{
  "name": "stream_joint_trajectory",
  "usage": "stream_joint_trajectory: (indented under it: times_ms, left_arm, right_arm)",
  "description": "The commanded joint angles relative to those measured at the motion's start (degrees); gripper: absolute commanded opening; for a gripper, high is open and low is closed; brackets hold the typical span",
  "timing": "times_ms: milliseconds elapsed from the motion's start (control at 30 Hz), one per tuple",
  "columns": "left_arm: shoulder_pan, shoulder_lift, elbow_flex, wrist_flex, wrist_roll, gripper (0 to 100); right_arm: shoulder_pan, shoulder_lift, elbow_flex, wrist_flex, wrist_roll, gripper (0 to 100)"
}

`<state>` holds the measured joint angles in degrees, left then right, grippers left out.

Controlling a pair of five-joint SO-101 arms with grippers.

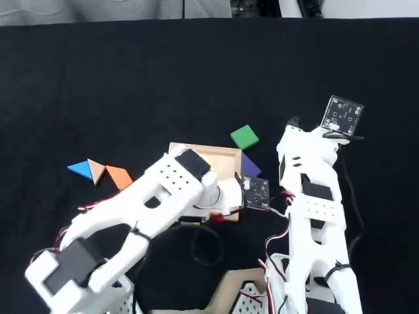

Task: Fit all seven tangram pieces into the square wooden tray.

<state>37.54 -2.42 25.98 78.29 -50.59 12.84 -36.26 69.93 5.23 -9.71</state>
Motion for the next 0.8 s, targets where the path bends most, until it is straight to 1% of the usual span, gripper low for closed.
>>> stream_joint_trajectory:
  times_ms: [0, 233, 333, 500, 633, 767]
  left_arm:
    - [-2.42, 3.16, -1.10, -1.93, 0.44, 3]
    - [-2.68, 5.89, -9.45, 1.41, 0.35, 3]
    - [-3.03, 6.95, -11.03, 1.41, -1.85, 3]
    - [-3.74, 7.47, -13.58, 1.76, -1.67, 3]
    - [-2.77, 6.95, -16.92, 4.22, -1.85, 3]
    - [-4.09, 7.30, -17.19, 1.67, -2.11, 3]
  right_arm:
    - [0.70, -0.48, -3.91, -1.41, -0.62, 16.6]
    - [-0.62, -0.40, -3.82, -1.41, -0.53, 16.6]
    - [-0.97, -0.40, -3.56, -1.41, -0.53, 16.6]
    - [-0.97, -0.40, -3.56, -1.41, -0.53, 16.6]
    - [-0.97, -0.31, -3.65, -1.41, -0.53, 16.6]
    - [-0.97, -0.31, -3.65, -1.41, -0.53, 16.6]
